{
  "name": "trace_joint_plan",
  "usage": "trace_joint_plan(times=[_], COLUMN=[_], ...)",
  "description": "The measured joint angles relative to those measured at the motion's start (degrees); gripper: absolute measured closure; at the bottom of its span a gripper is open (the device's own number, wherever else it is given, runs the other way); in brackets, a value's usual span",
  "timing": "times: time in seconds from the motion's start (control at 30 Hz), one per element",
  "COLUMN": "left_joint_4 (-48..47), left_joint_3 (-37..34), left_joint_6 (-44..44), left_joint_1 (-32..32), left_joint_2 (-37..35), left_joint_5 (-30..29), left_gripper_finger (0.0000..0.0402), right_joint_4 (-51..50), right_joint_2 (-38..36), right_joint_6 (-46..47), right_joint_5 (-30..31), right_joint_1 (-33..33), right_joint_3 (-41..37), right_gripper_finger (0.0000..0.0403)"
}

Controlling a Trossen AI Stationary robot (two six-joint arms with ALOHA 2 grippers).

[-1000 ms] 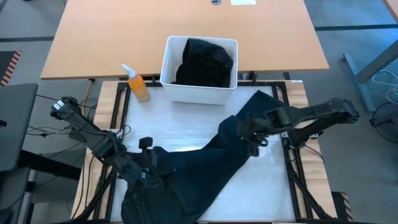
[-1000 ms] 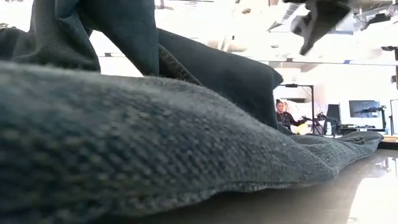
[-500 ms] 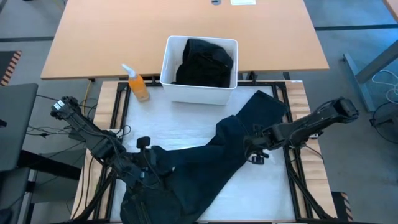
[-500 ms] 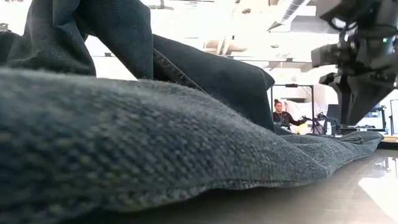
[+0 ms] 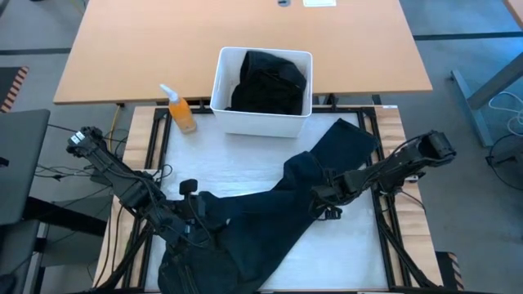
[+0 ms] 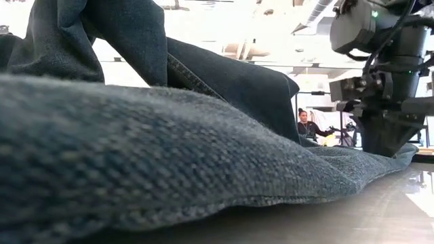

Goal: Fold laundry
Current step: Fold the blue long pants

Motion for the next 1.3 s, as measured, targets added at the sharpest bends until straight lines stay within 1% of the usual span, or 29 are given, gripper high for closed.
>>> trace_joint_plan(times=[0.07,0.13,0.17,0.2,0.3,0.4,0.5,0.63,0.7,0.77,0.83,0.87,0.93,0.97,1.03,1.07,1.17,1.23,1.3], left_joint_4=[0.00,0.00,0.00,0.00,0.00,-0.01,-0.02,-0.07,-0.05,-0.05,-0.07,-0.07,-0.02,-0.02,-0.02,-0.02,-0.01,0.17,0.18], left_joint_3=[0.00,0.00,0.00,0.00,0.00,0.00,0.00,0.00,0.00,0.00,0.00,0.00,0.00,0.00,0.00,0.00,0.00,0.00,0.00], left_joint_6=[-0.02,0.07,0.07,0.12,0.38,0.49,0.55,1.31,1.64,1.64,1.64,1.64,1.67,1.67,1.63,1.49,0.66,0.10,-0.46], left_joint_1=[0.00,0.00,0.00,0.00,0.00,0.00,-0.01,-0.57,-0.89,-1.20,-1.72,-2.00,-2.43,-2.57,-2.70,-2.85,-3.35,-3.51,-3.72], left_joint_2=[0.00,0.00,0.00,0.00,0.00,0.00,0.00,0.00,0.00,0.01,0.02,0.02,0.02,0.02,0.02,0.02,0.02,0.02,0.02], left_joint_5=[0.00,0.02,0.02,0.02,0.02,-0.01,-0.02,-0.12,-0.10,-0.10,-0.09,-0.06,-0.03,-0.05,-0.27,-0.55,-1.92,-2.62,-3.16], left_gripper_finger=[0.0401,0.0401,0.0401,0.0401,0.0401,0.0401,0.0401,0.0401,0.0401,0.0401,0.0401,0.0401,0.0401,0.0401,0.0401,0.0401,0.0401,0.0401,0.0401], right_joint_4=[-0.13,-1.40,-2.12,-2.95,-6.80,-13.31,-19.51,-24.58,-24.15,-21.90,-18.60,-17.69,-18.63,-20.85,-27.10,-31.34,-41.06,-43.06,-42.92], right_joint_2=[0.53,0.42,-0.13,-0.91,-4.35,-8.04,-12.28,-16.52,-18.10,-19.14,-19.78,-20.05,-20.82,-21.39,-21.94,-22.02,-21.98,-21.65,-21.66], right_joint_6=[0.06,0.27,0.46,0.89,1.73,3.32,7.67,18.11,22.07,22.88,20.88,19.16,16.91,17.14,20.90,23.48,31.17,32.49,31.19], right_joint_5=[-1.28,-1.59,-1.62,-1.65,-0.92,0.00,-0.30,-7.69,-11.54,-13.12,-12.36,-9.85,-1.39,3.05,11.15,13.34,14.17,13.54,11.91], right_joint_1=[0.00,0.00,0.00,0.00,-0.40,-0.39,-0.28,2.31,5.28,8.89,12.04,12.89,12.99,11.93,7.68,4.39,-7.13,-13.52,-18.21], right_joint_3=[0.23,0.86,1.22,1.74,4.68,9.28,15.16,23.40,27.22,30.72,34.05,35.75,38.83,39.95,40.49,40.34,37.30,33.81,30.86], right_gripper_finger=[0.0320,0.0365,0.0380,0.0384,0.0379,0.0384,0.0385,0.0385,0.0385,0.0385,0.0385,0.0385,0.0385,0.0385,0.0385,0.0385,0.0384,0.0372,0.0344])
